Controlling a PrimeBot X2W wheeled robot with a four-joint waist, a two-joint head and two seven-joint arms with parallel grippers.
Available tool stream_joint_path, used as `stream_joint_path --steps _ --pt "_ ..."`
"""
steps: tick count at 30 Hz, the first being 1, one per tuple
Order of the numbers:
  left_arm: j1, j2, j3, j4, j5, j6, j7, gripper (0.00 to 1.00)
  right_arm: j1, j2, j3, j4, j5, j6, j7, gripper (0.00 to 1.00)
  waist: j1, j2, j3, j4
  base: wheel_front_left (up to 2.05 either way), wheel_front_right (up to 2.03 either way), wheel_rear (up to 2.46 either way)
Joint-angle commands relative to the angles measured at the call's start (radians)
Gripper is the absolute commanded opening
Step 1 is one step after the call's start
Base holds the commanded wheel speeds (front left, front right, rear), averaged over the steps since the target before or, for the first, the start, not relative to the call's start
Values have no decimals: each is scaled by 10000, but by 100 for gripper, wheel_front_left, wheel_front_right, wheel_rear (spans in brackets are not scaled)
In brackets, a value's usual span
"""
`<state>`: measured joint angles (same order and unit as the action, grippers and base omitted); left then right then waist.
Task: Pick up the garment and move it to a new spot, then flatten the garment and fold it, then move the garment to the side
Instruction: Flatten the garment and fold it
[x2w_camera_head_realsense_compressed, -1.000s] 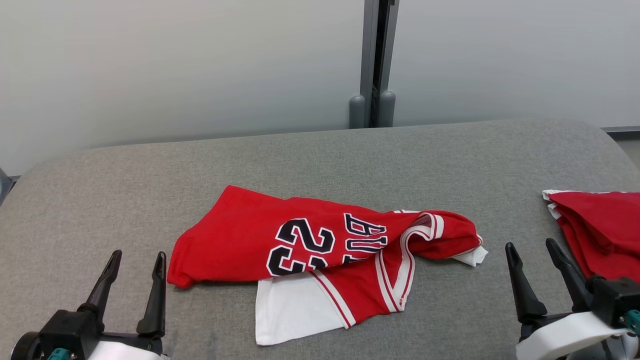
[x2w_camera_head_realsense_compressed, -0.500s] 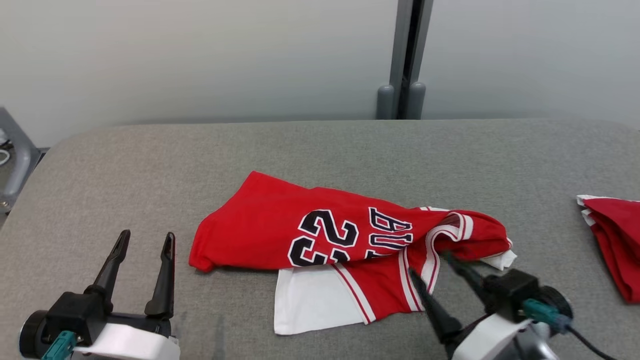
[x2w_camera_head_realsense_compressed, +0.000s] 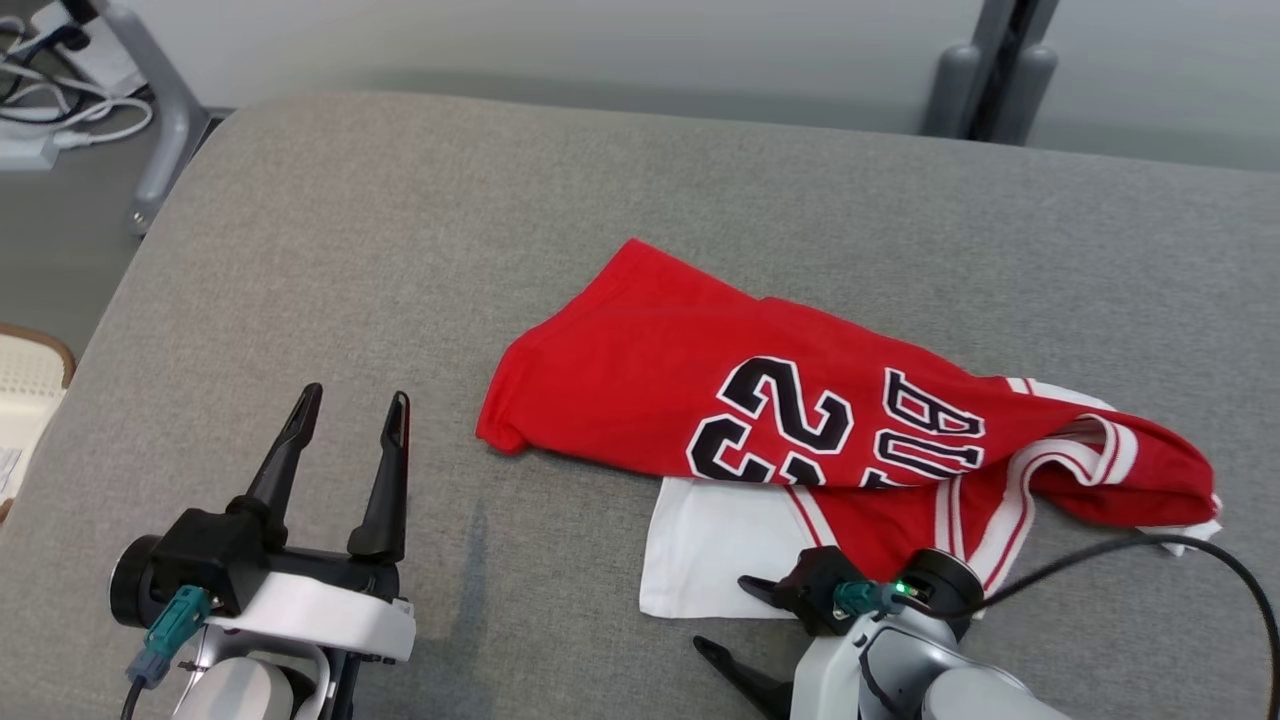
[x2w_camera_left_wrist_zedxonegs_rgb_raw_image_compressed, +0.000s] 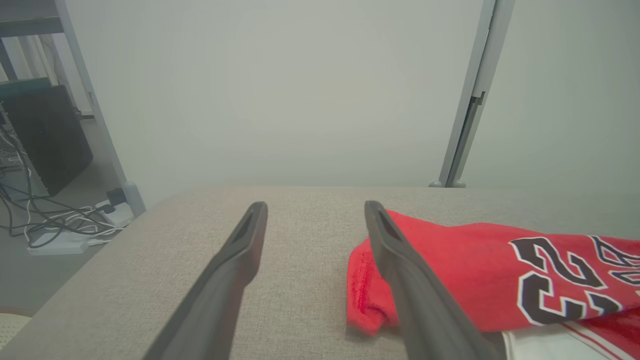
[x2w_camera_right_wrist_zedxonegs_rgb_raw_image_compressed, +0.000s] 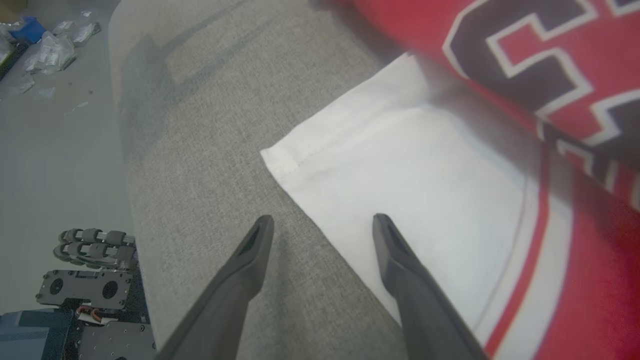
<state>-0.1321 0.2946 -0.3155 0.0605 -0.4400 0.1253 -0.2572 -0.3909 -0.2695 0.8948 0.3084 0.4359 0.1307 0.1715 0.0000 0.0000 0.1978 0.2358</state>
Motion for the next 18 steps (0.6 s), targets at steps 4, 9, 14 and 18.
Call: stream_joint_path --steps 4,9,14,18 --pt "-329 -113 166 224 101 -156 -78 100 -554 -163 591 622 602 -1 -46 100 0 0 225 178 0 0 0" --pt "-471 -225 460 228 276 -290 -76 100 -859 -247 726 785 1097 1 -525 0 0 0 207 36 0 0 0" --pt "-424 -276 797 150 492 -397 -80 100 -1057 -380 321 52 1235 1 -1321 0 0 0 167 -280 0 0 0" --pt "-316 -300 1002 89 645 -475 -78 100 -1128 -549 -377 -1022 1103 -1 -1791 0 0 0 111 -609 0 0 0"
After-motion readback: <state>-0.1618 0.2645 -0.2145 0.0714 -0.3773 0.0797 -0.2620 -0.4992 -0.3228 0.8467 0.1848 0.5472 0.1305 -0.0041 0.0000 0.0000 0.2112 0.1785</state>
